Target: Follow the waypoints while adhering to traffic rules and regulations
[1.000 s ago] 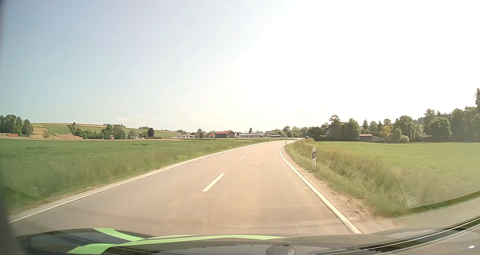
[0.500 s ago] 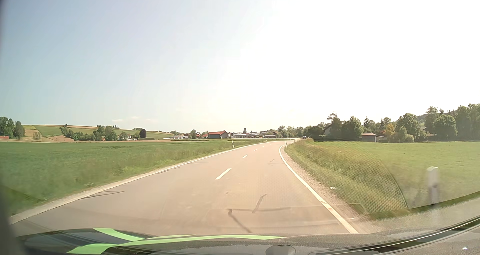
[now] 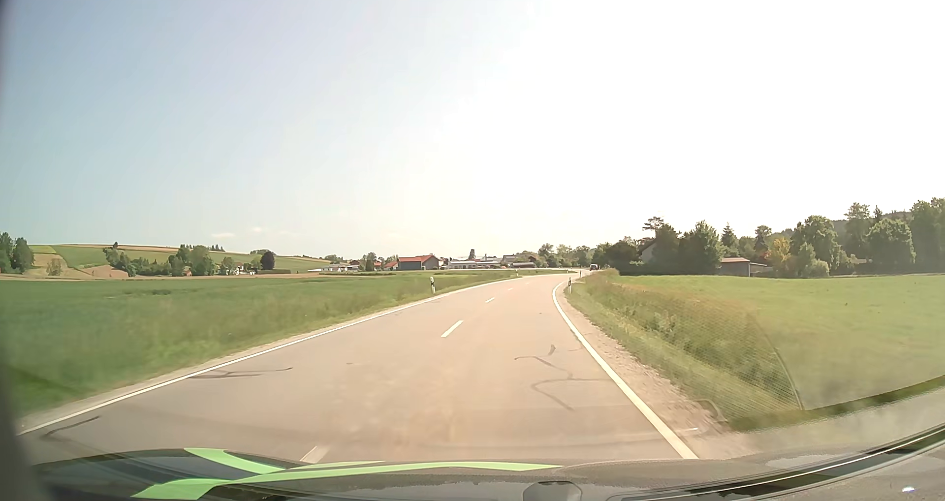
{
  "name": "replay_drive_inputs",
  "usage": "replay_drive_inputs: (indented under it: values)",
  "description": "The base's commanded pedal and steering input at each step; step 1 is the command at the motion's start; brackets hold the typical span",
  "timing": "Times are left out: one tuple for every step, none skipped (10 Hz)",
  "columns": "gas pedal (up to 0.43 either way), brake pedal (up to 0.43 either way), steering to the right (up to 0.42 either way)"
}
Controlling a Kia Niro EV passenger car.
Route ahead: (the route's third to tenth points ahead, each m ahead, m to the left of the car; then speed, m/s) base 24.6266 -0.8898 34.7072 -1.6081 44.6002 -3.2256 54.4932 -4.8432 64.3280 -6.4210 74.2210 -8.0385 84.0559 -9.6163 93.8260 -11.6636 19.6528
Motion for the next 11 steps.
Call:
replay_drive_inputs:
  values:
    - [0.169,0.000,0.007]
    - [0.169,0.000,0.007]
    - [0.169,0.000,0.007]
    - [0.169,0.000,0.011]
    - [0.169,0.000,0.016]
    - [0.169,0.000,0.019]
    - [0.157,0.000,0.019]
    - [0.138,0.000,0.019]
    - [0.067,0.000,0.019]
    - [0.000,0.000,0.019]
    - [0.000,0.000,0.016]
